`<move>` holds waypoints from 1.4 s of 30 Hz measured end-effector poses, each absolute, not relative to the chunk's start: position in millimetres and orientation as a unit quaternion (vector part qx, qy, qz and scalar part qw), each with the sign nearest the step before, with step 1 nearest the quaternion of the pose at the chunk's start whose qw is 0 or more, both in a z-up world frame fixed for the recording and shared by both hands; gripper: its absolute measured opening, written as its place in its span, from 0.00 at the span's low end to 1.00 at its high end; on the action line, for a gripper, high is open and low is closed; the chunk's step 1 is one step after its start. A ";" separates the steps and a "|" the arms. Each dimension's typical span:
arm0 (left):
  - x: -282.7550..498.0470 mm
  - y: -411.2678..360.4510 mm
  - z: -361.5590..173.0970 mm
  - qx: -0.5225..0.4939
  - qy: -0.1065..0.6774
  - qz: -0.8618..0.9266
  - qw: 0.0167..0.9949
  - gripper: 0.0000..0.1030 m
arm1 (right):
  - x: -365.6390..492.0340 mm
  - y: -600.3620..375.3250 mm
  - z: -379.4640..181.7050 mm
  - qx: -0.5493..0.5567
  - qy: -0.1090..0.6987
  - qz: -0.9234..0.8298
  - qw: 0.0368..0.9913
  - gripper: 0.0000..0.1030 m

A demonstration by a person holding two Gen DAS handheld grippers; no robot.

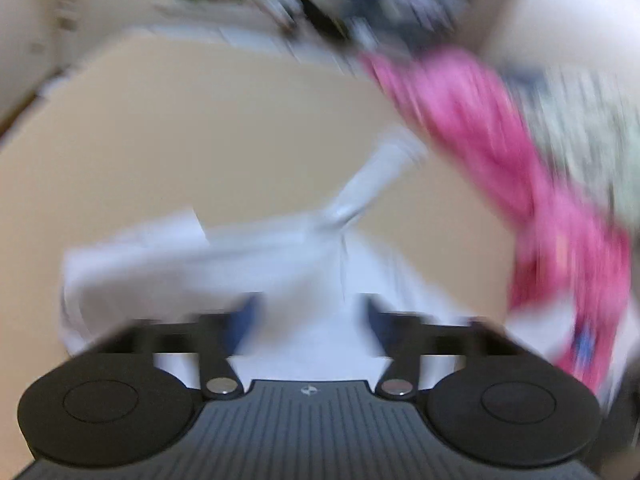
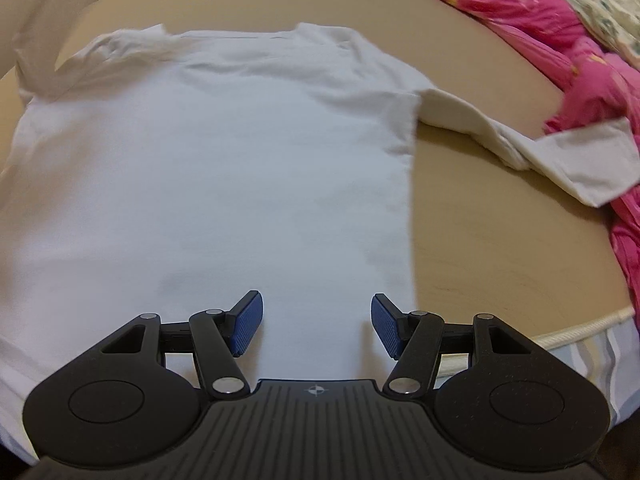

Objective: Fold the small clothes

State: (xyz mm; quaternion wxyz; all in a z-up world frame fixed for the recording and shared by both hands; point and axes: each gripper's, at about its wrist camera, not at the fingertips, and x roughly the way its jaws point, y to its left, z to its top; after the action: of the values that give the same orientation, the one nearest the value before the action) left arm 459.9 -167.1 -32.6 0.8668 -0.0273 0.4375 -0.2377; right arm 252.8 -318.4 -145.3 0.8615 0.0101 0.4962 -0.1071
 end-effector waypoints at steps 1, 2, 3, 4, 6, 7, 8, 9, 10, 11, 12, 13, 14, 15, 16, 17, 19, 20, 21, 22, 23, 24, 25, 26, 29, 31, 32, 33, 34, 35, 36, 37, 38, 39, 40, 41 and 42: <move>446.7 -169.0 -48.9 -0.008 0.448 -0.242 0.861 0.76 | 251.9 -324.3 -145.3 0.014 0.496 -0.111 0.861 0.60; 436.8 -161.4 -72.1 0.019 0.462 -0.237 0.854 0.76 | 251.8 -331.6 -145.1 0.020 0.496 -0.114 0.861 0.60; 433.0 -149.2 -89.6 0.034 0.472 -0.224 0.852 0.76 | 252.8 -338.2 -144.8 0.027 0.494 -0.114 0.862 0.60; 433.0 -129.2 -103.7 0.047 0.478 -0.201 0.854 0.76 | 255.1 -344.8 -143.5 0.036 0.490 -0.114 0.863 0.60; 444.1 -78.3 -118.3 0.044 0.484 -0.136 0.863 0.77 | 265.6 -357.2 -137.9 0.059 0.474 -0.111 0.872 0.60; 454.3 -54.1 -120.2 0.034 0.486 -0.111 0.866 0.78 | 272.7 -361.8 -134.1 0.073 0.464 -0.108 0.876 0.61; 468.5 -25.1 -121.9 0.012 0.490 -0.079 0.868 0.79 | 282.3 -367.1 -129.8 0.089 0.455 -0.103 0.880 0.61; 483.7 -1.6 -123.0 -0.014 0.497 -0.055 0.866 0.79 | 295.8 -372.4 -124.8 0.114 0.444 -0.095 0.884 0.61; 498.6 18.9 -124.9 -0.041 0.504 -0.040 0.862 0.79 | 309.0 -376.5 -120.0 0.140 0.434 -0.086 0.886 0.61; 509.8 38.8 -121.6 -0.067 0.508 -0.030 0.858 0.79 | 323.4 -379.2 -115.9 0.166 0.424 -0.077 0.887 0.61; 520.0 53.8 -121.7 -0.094 0.509 -0.020 0.856 0.79 | 340.5 -382.6 -111.9 0.194 0.411 -0.068 0.888 0.61; 528.6 61.6 -121.3 -0.109 0.510 -0.014 0.853 0.80 | 357.4 -385.3 -108.6 0.213 0.396 -0.065 0.891 0.61; 537.8 67.2 -123.0 -0.124 0.511 -0.012 0.850 0.81 | 372.6 -388.0 -105.5 0.224 0.383 -0.068 0.893 0.61; 544.5 68.1 -125.0 -0.132 0.513 -0.016 0.848 0.82 | 392.6 -392.3 -103.5 0.233 0.370 -0.075 0.896 0.61; 550.8 68.0 -128.4 -0.137 0.516 -0.019 0.845 0.83 | 411.0 -397.5 -103.8 0.239 0.364 -0.083 0.896 0.61; 556.7 65.8 -133.4 -0.143 0.522 -0.021 0.840 0.83 | 430.9 -403.8 -106.8 0.251 0.363 -0.093 0.892 0.61; 567.9 56.9 -145.9 -0.150 0.541 -0.034 0.827 0.83 | 469.1 -418.9 -122.5 0.293 0.382 -0.109 0.869 0.61; 565.3 39.3 -151.8 -0.149 0.550 -0.038 0.821 0.83 | 480.8 -423.3 -132.1 0.315 0.394 -0.109 0.856 0.60; 563.2 26.2 -154.8 -0.147 0.556 -0.040 0.817 0.83 | 493.1 -428.8 -144.1 0.341 0.405 -0.118 0.840 0.60; 564.6 22.2 -160.0 -0.147 0.562 -0.042 0.813 0.83 | 500.9 -432.2 -154.8 0.361 0.410 -0.134 0.827 0.60; 570.7 15.4 -168.2 -0.146 0.569 -0.045 0.808 0.83 | 506.2 -434.3 -163.6 0.378 0.411 -0.145 0.817 0.58; 576.6 9.6 -176.7 -0.146 0.575 -0.046 0.804 0.83 | 511.7 -436.5 -172.0 0.400 0.409 -0.150 0.806 0.57; 580.2 4.4 -179.7 -0.145 0.576 -0.047 0.803 0.83 | 516.1 -436.6 -177.6 0.416 0.405 -0.152 0.800 0.56; 581.7 0.4 -181.1 -0.143 0.573 -0.045 0.806 0.78 | 518.3 -435.0 -178.1 0.418 0.399 -0.155 0.802 0.46; 579.9 -8.4 -176.4 -0.119 0.559 -0.042 0.819 0.16 | 524.6 -428.1 -169.2 0.385 0.393 -0.160 0.819 0.07; 574.5 -8.7 -170.6 -0.098 0.554 -0.040 0.826 0.12 | 519.1 -425.1 -153.3 0.371 0.372 -0.145 0.838 0.07; 572.0 -9.1 -168.5 -0.082 0.549 -0.044 0.831 0.12 | 516.8 -423.9 -142.8 0.357 0.364 -0.140 0.849 0.07; 570.3 -7.9 -167.3 -0.073 0.548 -0.045 0.832 0.12 | 512.3 -421.1 -131.6 0.343 0.355 -0.132 0.859 0.07; 569.3 -5.7 -166.1 -0.072 0.548 -0.049 0.832 0.11 | 506.3 -419.4 -120.9 0.335 0.344 -0.119 0.869 0.07; 568.0 -2.3 -164.3 -0.071 0.547 -0.052 0.833 0.11 | 497.9 -419.3 -111.2 0.335 0.333 -0.109 0.875 0.07; 566.0 1.6 -160.6 -0.070 0.545 -0.053 0.834 0.11 | 490.7 -423.4 -103.6 0.343 0.323 -0.098 0.877 0.07; 565.5 4.0 -160.2 -0.067 0.545 -0.050 0.834 0.10 | 478.4 -426.3 -98.8 0.354 0.309 -0.086 0.878 0.07; 566.8 4.7 -162.5 -0.064 0.548 -0.047 0.833 0.10 | 463.4 -427.4 -97.3 0.360 0.294 -0.078 0.882 0.07; 569.0 4.2 -167.2 -0.061 0.554 -0.045 0.829 0.11 | 457.4 -429.5 -103.3 0.351 0.293 -0.086 0.885 0.07; 571.6 2.0 -172.6 -0.055 0.559 -0.041 0.826 0.12 | 455.1 -430.4 -116.2 0.335 0.309 -0.099 0.884 0.07; 572.8 0.3 -177.5 -0.043 0.564 -0.033 0.824 0.21 | 456.0 -432.6 -139.3 0.328 0.344 -0.110 0.873 0.07; 570.6 2.2 -177.3 -0.036 0.564 -0.030 0.825 0.27 | 458.5 -436.3 -170.0 0.333 0.394 -0.114 0.849 0.07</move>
State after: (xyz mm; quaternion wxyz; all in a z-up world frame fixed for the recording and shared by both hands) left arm 570.6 2.2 -177.3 0.8246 -0.0358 0.5639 -0.0297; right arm 458.5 -436.3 -170.0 0.8488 0.3331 0.3944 -0.1141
